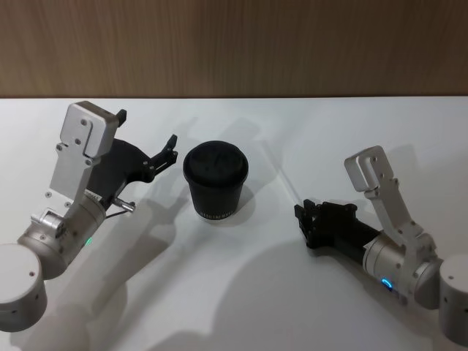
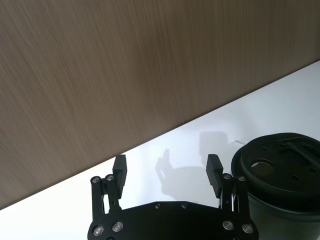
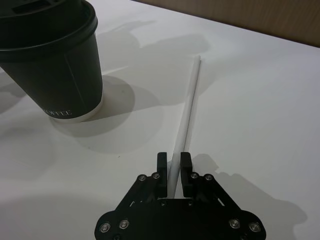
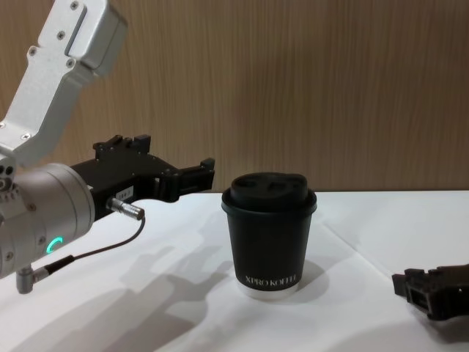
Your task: Pick up the straw with one hand, pass it to the other hand, and insert it into the cup.
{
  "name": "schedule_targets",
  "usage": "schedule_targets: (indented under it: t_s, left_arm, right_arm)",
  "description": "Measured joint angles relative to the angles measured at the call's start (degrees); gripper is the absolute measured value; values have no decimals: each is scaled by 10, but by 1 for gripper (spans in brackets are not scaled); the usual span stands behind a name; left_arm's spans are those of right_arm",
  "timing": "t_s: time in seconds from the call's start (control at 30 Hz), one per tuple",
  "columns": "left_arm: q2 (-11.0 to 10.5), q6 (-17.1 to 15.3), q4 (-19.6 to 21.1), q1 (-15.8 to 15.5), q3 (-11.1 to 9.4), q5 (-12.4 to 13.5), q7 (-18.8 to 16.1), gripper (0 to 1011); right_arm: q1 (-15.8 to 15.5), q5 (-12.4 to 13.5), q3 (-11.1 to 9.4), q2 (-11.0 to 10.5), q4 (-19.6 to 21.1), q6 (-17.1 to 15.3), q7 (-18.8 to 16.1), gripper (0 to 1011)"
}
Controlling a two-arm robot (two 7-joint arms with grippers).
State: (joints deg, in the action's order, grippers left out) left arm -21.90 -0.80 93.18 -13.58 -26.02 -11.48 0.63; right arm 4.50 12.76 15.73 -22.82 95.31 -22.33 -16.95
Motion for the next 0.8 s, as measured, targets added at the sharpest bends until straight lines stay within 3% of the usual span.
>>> schedule_targets:
  t_s: [0.47,0.8]
  left_arm:
    - [0,0,0,0,0,0,0,1002]
    - [0,0,0,0,0,0,0,1001]
  right_arm:
    - [-3,-6,-5,5,-1,-3,0,88]
    - [-8,-12,-19,13,-1,15,13,44]
